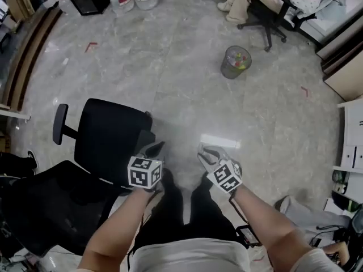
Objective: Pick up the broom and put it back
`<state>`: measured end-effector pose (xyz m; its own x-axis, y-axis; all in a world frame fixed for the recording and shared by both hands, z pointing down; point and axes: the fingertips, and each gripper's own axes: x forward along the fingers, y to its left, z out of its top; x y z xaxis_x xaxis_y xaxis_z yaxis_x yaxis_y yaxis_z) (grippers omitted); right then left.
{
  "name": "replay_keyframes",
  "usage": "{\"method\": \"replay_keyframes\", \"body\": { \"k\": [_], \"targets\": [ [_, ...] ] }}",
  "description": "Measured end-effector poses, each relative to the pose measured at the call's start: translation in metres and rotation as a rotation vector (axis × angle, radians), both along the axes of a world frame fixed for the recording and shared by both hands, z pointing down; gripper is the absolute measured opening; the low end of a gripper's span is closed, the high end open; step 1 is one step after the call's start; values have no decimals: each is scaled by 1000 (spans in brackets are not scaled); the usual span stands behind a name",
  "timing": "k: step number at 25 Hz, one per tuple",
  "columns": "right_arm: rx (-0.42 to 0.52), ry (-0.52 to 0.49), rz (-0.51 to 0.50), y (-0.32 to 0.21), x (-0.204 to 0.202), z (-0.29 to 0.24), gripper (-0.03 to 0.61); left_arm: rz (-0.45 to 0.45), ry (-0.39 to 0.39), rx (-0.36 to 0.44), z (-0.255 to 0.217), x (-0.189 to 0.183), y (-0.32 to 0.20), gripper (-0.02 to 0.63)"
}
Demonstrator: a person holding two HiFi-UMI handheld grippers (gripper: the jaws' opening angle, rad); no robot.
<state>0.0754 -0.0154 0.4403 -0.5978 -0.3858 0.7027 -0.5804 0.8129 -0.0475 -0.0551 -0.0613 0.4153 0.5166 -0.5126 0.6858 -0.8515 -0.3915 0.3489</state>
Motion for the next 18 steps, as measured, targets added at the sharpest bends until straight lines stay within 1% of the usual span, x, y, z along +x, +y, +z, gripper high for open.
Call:
{"method": "replay_keyframes", "body": {
  "k": [3, 6, 9, 12, 15, 18],
  "targets": [
    [33, 26, -46, 20, -16, -46, 83, -6, -16, 58, -64, -35, 6, 8],
    [28, 43, -89, 58, -41, -71, 84, -20, -14, 66, -103, -66, 41, 6],
    [34, 49, -120, 67, -80, -82, 84, -58, -14, 68, -120, -100, 63, 8],
    [34, 49, -150, 67, -123, -88, 86, -138, -7, 74, -130, -134, 79, 8],
    [40, 43, -199, 65, -165, -96, 86, -208, -6, 83, -139, -159, 89, 8],
    [41, 41, -255, 61, -208, -99, 86, -249, -8, 90, -143, -180, 103, 8]
  ]
}}
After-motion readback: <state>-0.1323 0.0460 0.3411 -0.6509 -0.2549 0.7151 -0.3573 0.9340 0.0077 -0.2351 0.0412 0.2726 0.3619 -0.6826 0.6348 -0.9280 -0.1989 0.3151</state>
